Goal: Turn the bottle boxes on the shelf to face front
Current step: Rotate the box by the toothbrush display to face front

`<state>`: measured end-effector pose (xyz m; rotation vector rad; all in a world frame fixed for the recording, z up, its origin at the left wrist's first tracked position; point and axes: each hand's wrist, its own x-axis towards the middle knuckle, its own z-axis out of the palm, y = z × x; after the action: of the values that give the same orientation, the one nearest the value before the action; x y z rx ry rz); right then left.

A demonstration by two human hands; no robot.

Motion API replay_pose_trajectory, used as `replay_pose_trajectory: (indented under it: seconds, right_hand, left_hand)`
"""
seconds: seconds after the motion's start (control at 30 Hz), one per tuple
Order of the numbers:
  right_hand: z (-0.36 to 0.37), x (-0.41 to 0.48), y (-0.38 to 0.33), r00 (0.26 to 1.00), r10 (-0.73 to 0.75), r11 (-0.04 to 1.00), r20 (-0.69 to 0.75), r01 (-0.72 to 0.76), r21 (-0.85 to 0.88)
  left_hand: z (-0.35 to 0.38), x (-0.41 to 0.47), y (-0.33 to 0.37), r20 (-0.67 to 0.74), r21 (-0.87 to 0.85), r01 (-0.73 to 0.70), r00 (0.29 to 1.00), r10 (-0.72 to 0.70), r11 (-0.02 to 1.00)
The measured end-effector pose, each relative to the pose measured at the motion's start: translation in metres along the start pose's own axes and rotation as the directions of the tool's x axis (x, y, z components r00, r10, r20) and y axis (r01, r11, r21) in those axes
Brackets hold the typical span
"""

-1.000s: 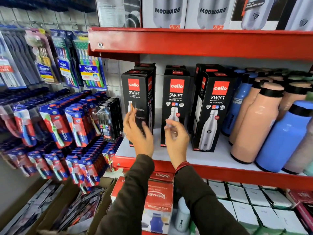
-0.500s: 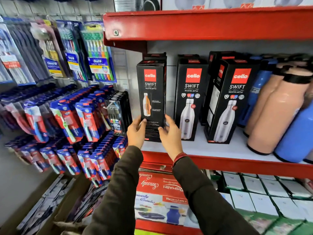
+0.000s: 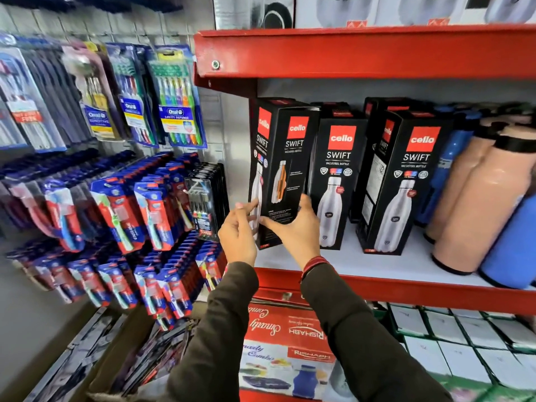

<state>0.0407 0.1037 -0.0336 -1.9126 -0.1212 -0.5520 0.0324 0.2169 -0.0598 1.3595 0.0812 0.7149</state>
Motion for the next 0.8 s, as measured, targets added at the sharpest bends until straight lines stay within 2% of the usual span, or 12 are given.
replay_pose_trajectory:
  seconds: [0.13,0.2,0.3,0.4,0.57,0.8]
  right_hand:
    - [0.002,0.001,0.001,1.000,0.005,0.999,0.009,-0.005,0.036]
    - [0.002,0.003,0.001,0.999,0.005,0.999,0.036,-0.006,0.045]
    - [0.003,0.004,0.001,0.997,-0.014,0.999,0.069,0.011,0.047]
    - [0.004,0.005,0.000,0.996,-0.051,0.998,0.078,0.048,0.038]
    - [0.006,0.007,0.002,0.986,-0.025,0.999,0.166,0.030,-0.023]
    - [0.006,0.011,0.007,0.982,-0.037,0.997,0.184,0.050,-0.065]
  left_hand:
    - [-0.001,0.007,-0.002,-0.016,0.104,-0.081,0.996,0.083,0.991]
    - [-0.001,0.019,-0.006,0.030,0.188,-0.132,0.991,0.129,0.973]
    - [-0.004,0.038,-0.011,0.181,0.224,-0.051,0.983,0.010,0.973]
    - [-0.006,0.046,-0.016,0.251,0.217,0.039,0.963,-0.094,0.975]
    - [-0.009,0.049,-0.025,0.281,0.165,0.036,0.956,-0.082,0.986]
    - [-0.006,0.040,-0.027,0.270,0.165,-0.020,0.962,-0.026,0.986]
